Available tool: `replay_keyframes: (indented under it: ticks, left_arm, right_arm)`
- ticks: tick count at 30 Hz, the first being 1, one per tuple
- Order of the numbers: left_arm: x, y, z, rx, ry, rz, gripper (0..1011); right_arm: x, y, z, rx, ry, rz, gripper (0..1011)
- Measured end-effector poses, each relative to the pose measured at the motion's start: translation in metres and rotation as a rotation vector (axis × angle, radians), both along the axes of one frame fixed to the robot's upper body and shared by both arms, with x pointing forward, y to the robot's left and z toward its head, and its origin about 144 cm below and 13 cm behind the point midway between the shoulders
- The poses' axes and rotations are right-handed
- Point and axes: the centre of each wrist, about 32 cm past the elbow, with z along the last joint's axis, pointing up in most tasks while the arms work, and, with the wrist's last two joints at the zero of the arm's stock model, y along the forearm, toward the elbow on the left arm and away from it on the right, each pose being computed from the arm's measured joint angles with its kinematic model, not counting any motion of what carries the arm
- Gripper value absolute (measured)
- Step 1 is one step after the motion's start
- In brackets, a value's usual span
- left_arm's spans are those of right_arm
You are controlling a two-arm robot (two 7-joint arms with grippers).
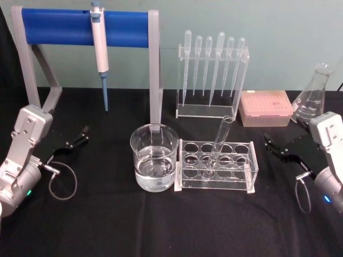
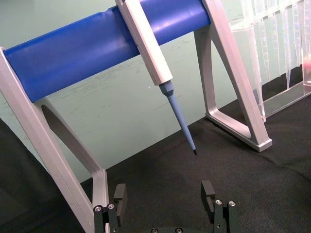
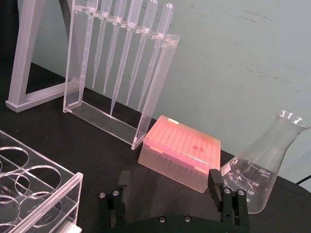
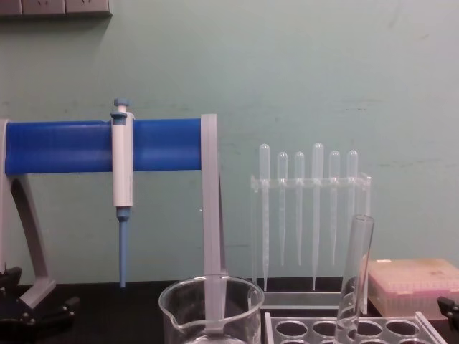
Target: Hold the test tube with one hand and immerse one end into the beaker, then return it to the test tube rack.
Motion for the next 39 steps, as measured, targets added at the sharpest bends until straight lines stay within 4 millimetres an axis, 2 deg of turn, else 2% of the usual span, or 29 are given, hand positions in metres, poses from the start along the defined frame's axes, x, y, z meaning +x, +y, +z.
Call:
replay_keyframes:
  ticks: [34, 39]
  left_arm:
    - [0.0000, 0.0000, 0.0000, 0.000, 0.000, 0.000, 1000]
    - [0.0000, 0.0000, 0.0000, 0.000, 0.000, 0.000, 1000]
  right_arm:
    - [0.0000, 0.0000, 0.0000, 0.000, 0.000, 0.000, 1002]
    - [-0.0031, 0.0015, 0.0077, 0.014, -0.014, 0.022, 1002]
